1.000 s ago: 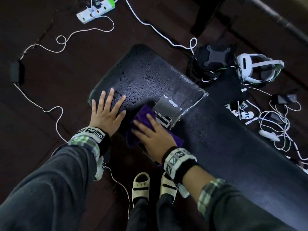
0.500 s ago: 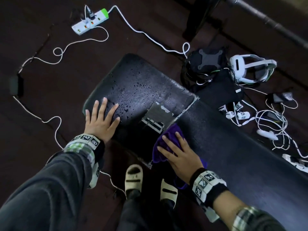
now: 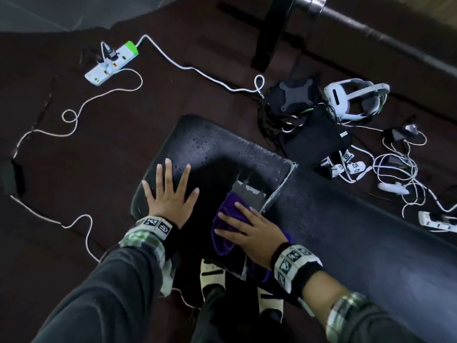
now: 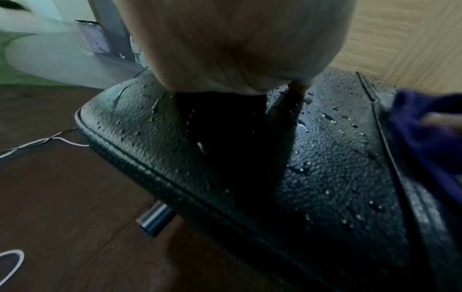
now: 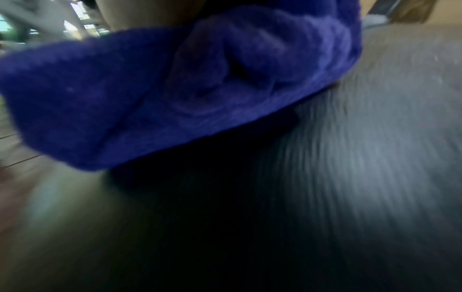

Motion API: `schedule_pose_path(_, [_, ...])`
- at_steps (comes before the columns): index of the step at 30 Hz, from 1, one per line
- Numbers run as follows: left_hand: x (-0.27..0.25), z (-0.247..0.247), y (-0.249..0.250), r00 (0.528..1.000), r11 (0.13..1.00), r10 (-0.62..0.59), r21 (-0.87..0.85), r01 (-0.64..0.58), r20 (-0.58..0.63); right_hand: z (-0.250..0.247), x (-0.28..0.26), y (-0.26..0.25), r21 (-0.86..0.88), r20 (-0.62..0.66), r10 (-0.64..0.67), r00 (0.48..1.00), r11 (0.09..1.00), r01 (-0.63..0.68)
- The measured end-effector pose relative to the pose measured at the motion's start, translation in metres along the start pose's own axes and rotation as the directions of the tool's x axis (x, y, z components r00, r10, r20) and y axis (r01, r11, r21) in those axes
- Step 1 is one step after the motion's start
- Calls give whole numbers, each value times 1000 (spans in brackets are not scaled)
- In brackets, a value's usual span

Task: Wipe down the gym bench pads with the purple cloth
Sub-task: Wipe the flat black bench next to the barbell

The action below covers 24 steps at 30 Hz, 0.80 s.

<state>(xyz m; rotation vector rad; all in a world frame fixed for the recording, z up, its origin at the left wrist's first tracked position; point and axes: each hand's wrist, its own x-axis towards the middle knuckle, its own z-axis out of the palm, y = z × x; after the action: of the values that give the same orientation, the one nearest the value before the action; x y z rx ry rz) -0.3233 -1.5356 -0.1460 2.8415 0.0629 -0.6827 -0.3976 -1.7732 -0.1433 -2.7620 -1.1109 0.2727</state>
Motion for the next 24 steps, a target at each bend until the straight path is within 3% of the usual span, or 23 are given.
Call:
schedule_pose_path(5, [1, -11, 1, 987, 1000, -26, 5, 26, 161, -8, 17, 46, -42, 35, 206, 978, 978, -205])
schedule_pose_path(9, [1, -12, 0, 981, 1000, -11, 15, 8, 194, -8, -30, 47, -29, -86, 460, 884, 885, -464])
schedule_pose_path(11, [-1, -12, 0, 980, 1000, -12, 12, 10, 200, -6, -57, 25, -9, -99, 506, 857, 861, -509])
schedule_pose_path(14, [-2, -16, 1, 978, 1000, -9, 1, 9, 208, 2, -65, -12, -7, -55, 443, 895, 896, -444])
schedule_pose_path(17, [-2, -18, 3, 975, 1000, -16, 8, 14, 220, 4, -37, -36, 28, -52, 358, 932, 934, -357])
schedule_pose_path(21, [-3, -20, 3, 975, 1000, -12, 5, 11, 221, -4, 12, -14, 27, -75, 285, 955, 958, -284])
schedule_pose_path(24, [-3, -21, 3, 975, 1000, -15, 10, 13, 221, -3, 20, 21, -20, 24, 278, 960, 960, -278])
